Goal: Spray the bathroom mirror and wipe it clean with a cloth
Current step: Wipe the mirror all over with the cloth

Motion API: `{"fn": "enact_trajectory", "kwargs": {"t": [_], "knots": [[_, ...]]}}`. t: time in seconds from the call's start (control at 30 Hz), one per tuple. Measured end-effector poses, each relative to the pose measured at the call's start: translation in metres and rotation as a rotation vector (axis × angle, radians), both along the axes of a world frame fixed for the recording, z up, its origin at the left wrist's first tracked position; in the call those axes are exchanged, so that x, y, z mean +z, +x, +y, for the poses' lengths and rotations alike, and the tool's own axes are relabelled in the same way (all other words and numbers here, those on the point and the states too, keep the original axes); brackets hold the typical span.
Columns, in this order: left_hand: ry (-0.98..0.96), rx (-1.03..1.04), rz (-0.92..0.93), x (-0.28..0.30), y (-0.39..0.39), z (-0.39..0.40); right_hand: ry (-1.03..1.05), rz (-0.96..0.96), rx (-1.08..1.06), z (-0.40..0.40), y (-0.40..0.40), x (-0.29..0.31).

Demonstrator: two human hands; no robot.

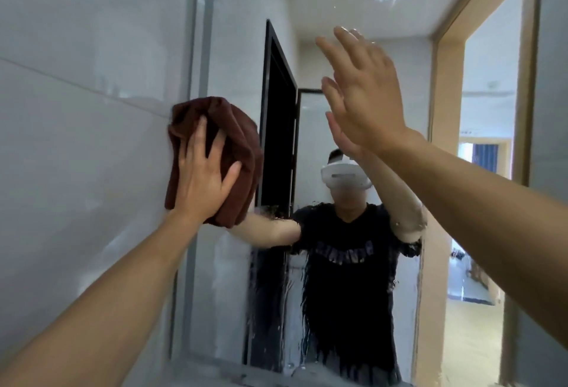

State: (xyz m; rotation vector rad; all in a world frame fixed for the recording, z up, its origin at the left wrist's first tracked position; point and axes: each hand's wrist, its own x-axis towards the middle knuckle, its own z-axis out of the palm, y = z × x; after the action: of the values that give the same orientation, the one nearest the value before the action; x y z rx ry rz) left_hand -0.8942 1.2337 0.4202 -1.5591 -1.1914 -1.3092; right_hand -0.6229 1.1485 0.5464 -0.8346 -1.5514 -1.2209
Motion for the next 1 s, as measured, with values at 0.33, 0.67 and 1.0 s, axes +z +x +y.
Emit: {"fn": "enact_trajectory", "kwargs": {"t": [0.33, 0.67, 1.0], "knots": [[-0.08, 0.017, -0.273, -0.038, 0.155, -0.035, -0.046, 0.032, -0.139, -0.023, 0.082, -0.075], [-0.026, -0.119, 0.129, -0.065, 0.256, -0.058, -0.142, 0.105, 0.0, -0.061, 0.103, -0.114], [-0.125, 0.009, -0.153, -0.126, 0.026, -0.015, -0.205, 0.089, -0.009, -0.055, 0.08, -0.162]]}}
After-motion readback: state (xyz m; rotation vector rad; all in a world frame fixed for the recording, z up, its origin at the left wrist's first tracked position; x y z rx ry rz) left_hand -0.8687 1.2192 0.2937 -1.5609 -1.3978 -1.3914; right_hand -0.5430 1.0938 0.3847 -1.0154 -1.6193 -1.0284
